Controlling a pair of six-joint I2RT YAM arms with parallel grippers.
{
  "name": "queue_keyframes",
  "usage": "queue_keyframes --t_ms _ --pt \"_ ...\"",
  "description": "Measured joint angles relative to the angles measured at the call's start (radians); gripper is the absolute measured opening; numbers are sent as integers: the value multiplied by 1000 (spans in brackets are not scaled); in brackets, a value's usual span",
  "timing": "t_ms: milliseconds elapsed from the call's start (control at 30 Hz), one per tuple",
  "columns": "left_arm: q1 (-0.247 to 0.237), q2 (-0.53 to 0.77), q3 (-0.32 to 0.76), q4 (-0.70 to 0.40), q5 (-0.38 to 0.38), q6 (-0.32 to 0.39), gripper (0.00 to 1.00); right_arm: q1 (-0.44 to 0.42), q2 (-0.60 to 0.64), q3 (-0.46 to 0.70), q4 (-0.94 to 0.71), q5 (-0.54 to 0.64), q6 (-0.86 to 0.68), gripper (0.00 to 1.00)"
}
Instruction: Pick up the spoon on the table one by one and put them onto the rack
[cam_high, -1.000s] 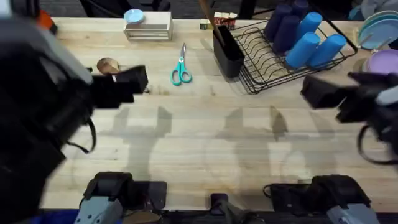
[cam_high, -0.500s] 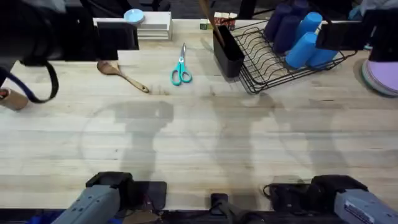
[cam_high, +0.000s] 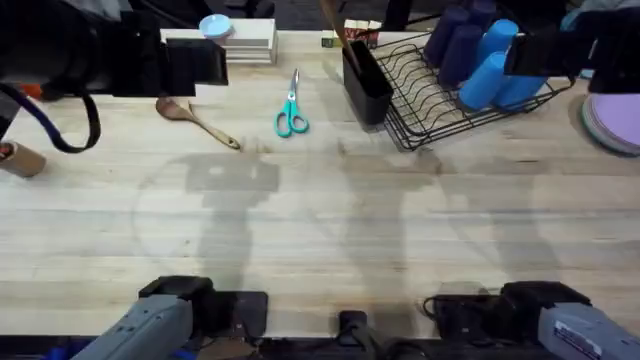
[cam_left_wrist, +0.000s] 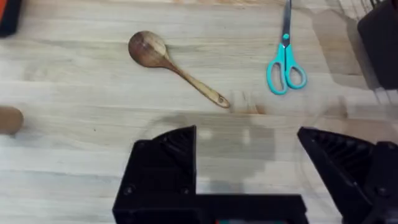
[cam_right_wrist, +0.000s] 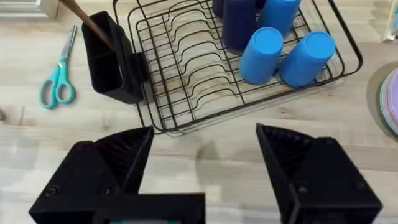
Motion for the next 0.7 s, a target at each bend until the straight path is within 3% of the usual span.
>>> queue_keyframes --t_ms 133,267,533,700 --pt "0 1 0 0 -9 -53 993 0 0 0 0 0 0 996" --pt "0 29 1 0 -46 -179 993 0 0 0 0 0 0 996" --pt "0 170 1 10 -70 -356 993 0 0 0 0 0 0 996" --pt "0 260 1 31 -131 -470 994 0 0 0 0 0 0 996"
